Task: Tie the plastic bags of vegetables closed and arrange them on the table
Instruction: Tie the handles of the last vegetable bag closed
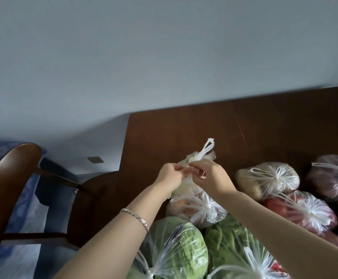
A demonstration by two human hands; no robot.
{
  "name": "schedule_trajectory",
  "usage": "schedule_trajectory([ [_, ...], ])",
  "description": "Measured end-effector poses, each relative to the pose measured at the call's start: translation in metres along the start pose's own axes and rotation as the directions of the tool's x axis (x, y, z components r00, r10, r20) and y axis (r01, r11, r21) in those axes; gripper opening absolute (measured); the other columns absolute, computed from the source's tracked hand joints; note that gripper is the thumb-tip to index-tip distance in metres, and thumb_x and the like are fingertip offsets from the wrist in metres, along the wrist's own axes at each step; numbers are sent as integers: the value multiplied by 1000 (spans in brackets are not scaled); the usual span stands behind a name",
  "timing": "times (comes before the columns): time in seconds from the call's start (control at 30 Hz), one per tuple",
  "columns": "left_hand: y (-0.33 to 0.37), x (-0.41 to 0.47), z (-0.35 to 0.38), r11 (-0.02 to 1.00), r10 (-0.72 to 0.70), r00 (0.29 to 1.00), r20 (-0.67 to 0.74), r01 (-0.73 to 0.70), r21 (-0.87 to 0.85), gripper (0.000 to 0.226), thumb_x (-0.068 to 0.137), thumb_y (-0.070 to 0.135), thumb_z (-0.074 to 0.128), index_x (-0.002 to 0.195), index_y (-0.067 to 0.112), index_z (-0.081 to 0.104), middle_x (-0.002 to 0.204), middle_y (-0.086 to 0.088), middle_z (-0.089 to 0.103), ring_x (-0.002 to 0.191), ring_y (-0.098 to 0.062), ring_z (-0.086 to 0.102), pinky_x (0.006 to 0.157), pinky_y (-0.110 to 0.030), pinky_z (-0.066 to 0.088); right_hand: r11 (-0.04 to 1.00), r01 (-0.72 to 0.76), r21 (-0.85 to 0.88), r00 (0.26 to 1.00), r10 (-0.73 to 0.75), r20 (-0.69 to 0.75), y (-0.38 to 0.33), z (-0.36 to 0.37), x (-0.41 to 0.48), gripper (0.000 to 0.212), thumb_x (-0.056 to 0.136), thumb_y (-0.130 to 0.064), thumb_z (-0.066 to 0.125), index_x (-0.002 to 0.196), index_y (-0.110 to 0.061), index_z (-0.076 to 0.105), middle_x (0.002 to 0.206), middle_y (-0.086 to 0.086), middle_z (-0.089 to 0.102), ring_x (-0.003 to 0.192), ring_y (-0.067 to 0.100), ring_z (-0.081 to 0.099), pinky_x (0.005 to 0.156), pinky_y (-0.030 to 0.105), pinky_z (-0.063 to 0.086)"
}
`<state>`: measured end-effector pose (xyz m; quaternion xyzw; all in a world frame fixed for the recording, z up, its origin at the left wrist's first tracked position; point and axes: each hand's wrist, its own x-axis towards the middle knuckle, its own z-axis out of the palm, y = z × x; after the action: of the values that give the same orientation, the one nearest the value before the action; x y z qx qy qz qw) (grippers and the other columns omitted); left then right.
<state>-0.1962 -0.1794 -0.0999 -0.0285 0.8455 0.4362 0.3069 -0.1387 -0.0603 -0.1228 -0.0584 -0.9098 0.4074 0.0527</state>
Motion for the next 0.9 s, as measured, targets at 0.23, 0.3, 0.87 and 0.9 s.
schedule_trajectory([
  [0.23,-7,-9,-5,989,137,991,-3,-136,64,22,89,28,59,99,10,67,84,7,59,83,-10,53,65,-20,41,975,48,-216,980,-5,197,-7,3,11,24,88,-11,52,107,-5,65,106,15,58,92,33,58,75,40,47],
  [0.3,-10,-11,-5,976,201,979,-26,-198,89,23,88,29,60,96,9,67,80,7,59,79,-8,54,65,-19,41,990,-47,-132,981,71,182,-9,1,11,22,88,-13,54,102,-2,66,104,13,59,88,30,58,76,38,46],
  [0.87,-48,-5,3,954,295,944,-151,-282,98,18,88,7,45,78,6,60,69,-2,52,66,-15,46,59,-24,35,668,-616,418,773,407,487,-2,-19,8,14,79,-2,64,73,-15,64,62,2,55,54,10,40,48,19,34],
  [0.9,-44,-8,4,955,295,948,-116,-296,3,15,89,12,47,83,10,60,74,-1,55,70,-14,49,62,-23,38,620,-634,461,765,418,490,-1,-18,9,15,81,-1,62,73,-13,63,61,2,56,51,9,40,45,17,33],
])
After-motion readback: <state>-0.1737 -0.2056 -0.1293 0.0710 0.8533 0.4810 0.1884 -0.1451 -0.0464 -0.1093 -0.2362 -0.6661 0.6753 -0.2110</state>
